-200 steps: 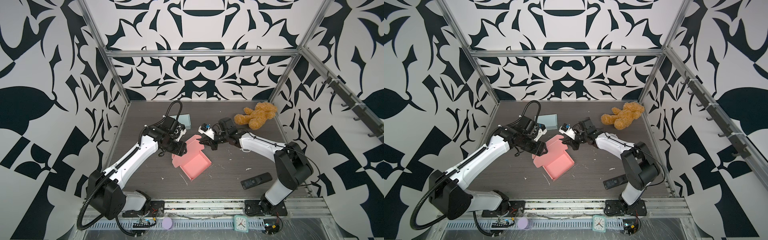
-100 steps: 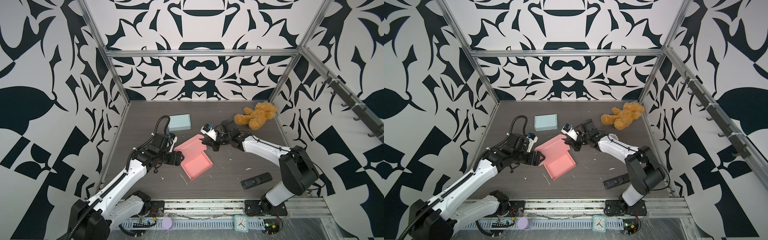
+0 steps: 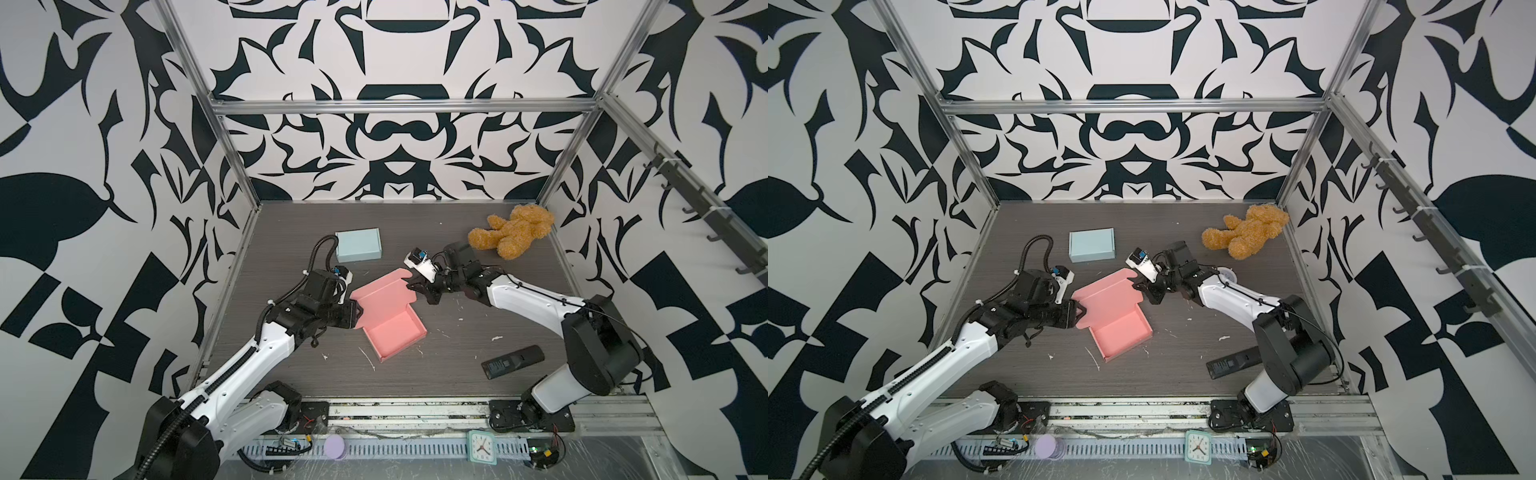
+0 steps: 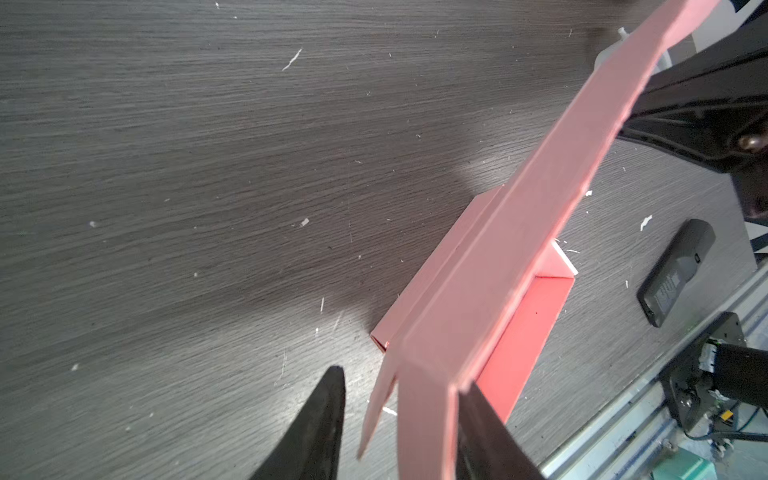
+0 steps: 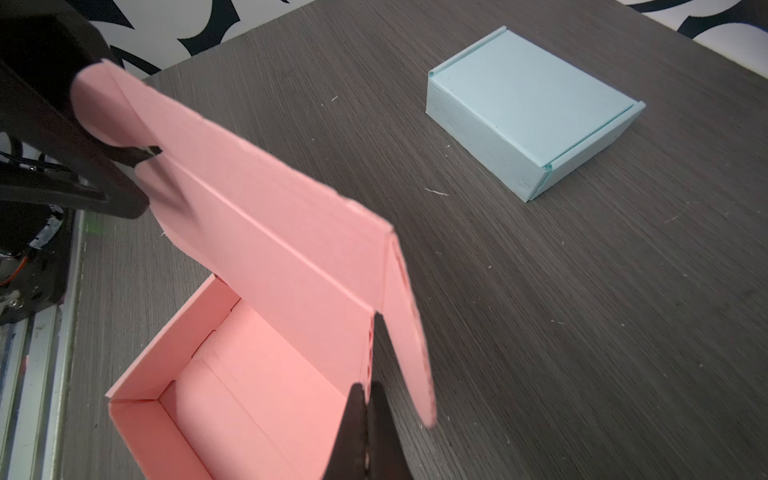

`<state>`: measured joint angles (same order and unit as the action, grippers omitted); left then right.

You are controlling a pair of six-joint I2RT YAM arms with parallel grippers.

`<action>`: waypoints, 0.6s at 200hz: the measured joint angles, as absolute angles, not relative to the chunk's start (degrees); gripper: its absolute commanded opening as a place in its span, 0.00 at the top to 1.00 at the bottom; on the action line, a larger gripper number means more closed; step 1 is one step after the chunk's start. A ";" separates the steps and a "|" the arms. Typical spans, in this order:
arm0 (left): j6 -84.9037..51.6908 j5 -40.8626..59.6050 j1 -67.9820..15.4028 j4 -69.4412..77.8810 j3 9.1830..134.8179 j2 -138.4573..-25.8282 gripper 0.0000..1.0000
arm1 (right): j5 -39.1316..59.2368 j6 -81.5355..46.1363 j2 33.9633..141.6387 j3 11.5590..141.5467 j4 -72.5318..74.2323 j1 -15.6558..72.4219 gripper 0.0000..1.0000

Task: Fold the paper box

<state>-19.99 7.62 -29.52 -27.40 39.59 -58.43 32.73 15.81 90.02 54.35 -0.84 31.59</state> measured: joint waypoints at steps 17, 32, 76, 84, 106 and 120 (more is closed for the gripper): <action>-19.88 7.64 -29.52 -27.40 39.59 -58.46 0.61 | 32.36 15.55 90.02 54.35 -0.71 31.59 1.00; -19.94 7.66 -29.52 -27.46 39.59 -58.46 0.62 | 32.01 15.38 90.02 54.35 -0.62 31.59 1.00; -20.16 7.66 -29.52 -27.62 39.35 -57.95 0.69 | 31.40 15.11 90.02 54.35 -0.58 31.59 1.00; -20.16 7.64 -29.52 -27.77 39.22 -57.80 0.70 | 31.35 15.09 90.02 54.35 -0.58 31.59 1.00; -20.32 7.57 -29.52 -28.18 39.05 -57.76 0.72 | 31.22 14.94 90.02 54.35 -0.58 31.59 1.00; -20.40 7.46 -29.52 -28.25 38.98 -57.76 0.74 | 31.11 14.90 90.02 54.35 -0.58 31.59 1.00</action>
<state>-20.40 7.46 -29.52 -28.25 38.98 -57.76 31.11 14.90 90.02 54.35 -0.58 31.59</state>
